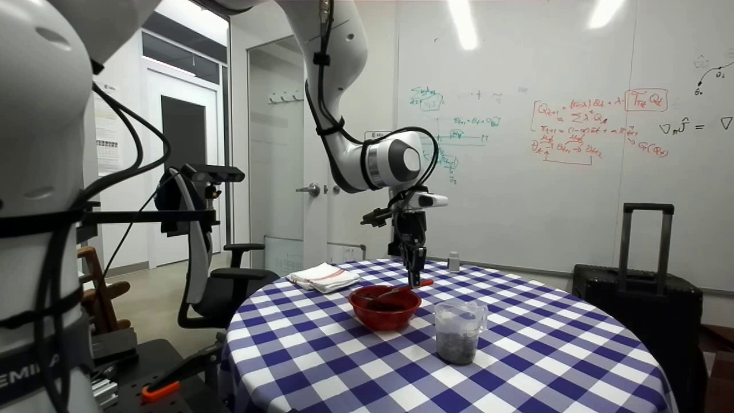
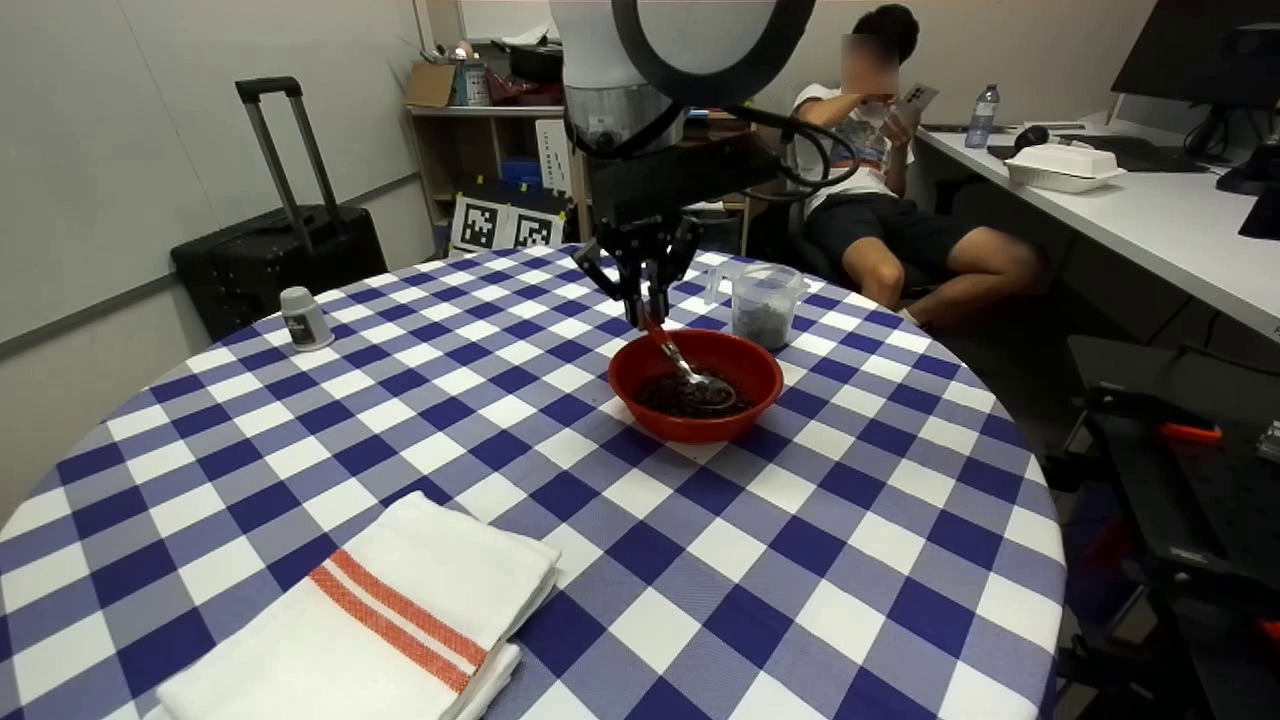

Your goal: Use the spoon to scoop beams and transfer them to the jug

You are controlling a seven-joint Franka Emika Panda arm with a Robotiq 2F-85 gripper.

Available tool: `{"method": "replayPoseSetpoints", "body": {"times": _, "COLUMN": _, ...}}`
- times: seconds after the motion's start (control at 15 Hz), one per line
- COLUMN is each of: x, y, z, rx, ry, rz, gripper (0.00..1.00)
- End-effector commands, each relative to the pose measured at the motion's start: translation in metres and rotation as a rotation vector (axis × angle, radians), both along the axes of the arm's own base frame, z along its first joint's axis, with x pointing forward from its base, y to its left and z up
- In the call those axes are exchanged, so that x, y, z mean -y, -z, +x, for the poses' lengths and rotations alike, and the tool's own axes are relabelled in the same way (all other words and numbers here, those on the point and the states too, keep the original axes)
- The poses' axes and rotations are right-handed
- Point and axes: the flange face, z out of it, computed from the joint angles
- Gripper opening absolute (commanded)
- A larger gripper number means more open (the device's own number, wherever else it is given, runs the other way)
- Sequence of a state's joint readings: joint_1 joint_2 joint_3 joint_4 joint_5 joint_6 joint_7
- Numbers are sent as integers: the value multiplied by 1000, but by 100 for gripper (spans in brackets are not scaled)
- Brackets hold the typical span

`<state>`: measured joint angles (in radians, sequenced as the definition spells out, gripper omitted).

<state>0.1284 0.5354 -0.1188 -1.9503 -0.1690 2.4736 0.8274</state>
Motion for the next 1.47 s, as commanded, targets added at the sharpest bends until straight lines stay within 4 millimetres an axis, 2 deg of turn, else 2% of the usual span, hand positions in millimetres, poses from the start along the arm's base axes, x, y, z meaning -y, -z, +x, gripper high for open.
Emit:
{"method": "replayPoseSetpoints", "body": {"times": 0.0, "x": 14, "y": -24, "z": 6, "rx": 11, "ry": 30, "rz": 56, "gripper": 9}}
{"method": "replayPoseSetpoints", "body": {"times": 0.6, "x": 72, "y": -73, "z": 12, "rx": 114, "ry": 158, "rz": 67, "gripper": 9}}
{"method": "replayPoseSetpoints", "body": {"times": 1.0, "x": 117, "y": -105, "z": 5, "rx": 162, "ry": 225, "rz": 38, "gripper": 9}}
{"method": "replayPoseSetpoints", "body": {"times": 1.4, "x": 168, "y": -111, "z": -11, "rx": 162, "ry": 308, "rz": 7, "gripper": 9}}
